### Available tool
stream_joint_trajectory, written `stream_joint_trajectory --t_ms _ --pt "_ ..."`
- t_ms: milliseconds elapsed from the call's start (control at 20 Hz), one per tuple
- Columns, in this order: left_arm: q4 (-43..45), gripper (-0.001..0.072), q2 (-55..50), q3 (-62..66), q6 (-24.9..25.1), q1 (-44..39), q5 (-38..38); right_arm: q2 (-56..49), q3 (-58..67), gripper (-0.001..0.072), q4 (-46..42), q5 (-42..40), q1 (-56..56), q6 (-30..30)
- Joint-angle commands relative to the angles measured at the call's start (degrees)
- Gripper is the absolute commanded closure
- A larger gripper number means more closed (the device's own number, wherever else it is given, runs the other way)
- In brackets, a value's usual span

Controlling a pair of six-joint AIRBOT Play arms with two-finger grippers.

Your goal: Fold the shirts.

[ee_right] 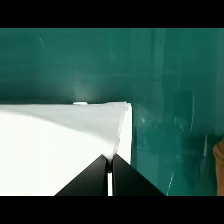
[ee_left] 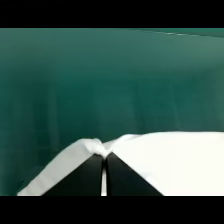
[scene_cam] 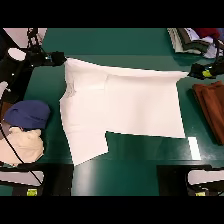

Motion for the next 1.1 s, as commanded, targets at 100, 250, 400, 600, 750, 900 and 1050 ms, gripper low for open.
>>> stream_joint_trajectory --t_ms 100,250,400,600,750,900,1050 --pt "1.62 0.0685 -0.59 0.59 2.56 2.95 -9.90 0.22 -0.20 0.0699 -0.33 5.22 0.66 0.00" --pt "6.73 0.0686 -0.61 0.22 2.38 3.89 -19.76 1.86 -5.07 0.0699 -0.33 5.88 1.53 0.00" --pt "8.92 0.0685 -0.61 -3.13 2.40 3.89 -20.35 4.24 -12.74 0.0699 0.00 1.20 2.36 0.04" --pt "9.20 0.0685 -0.61 -9.33 2.40 3.89 -16.28 4.46 -17.81 0.0698 0.44 -0.26 3.54 0.07" --pt "9.31 0.0684 -0.61 -11.47 2.38 3.89 -14.99 4.46 -19.63 0.0697 1.64 -0.52 3.58 0.07" --pt "9.57 0.0229 -0.59 -11.45 -1.42 3.91 -16.90 4.46 -19.61 0.0572 1.75 0.81 3.58 0.07" --pt "10.45 0.0146 -0.17 -9.51 -6.23 4.96 -24.20 4.63 -18.23 0.0359 1.57 7.30 2.01 0.02"
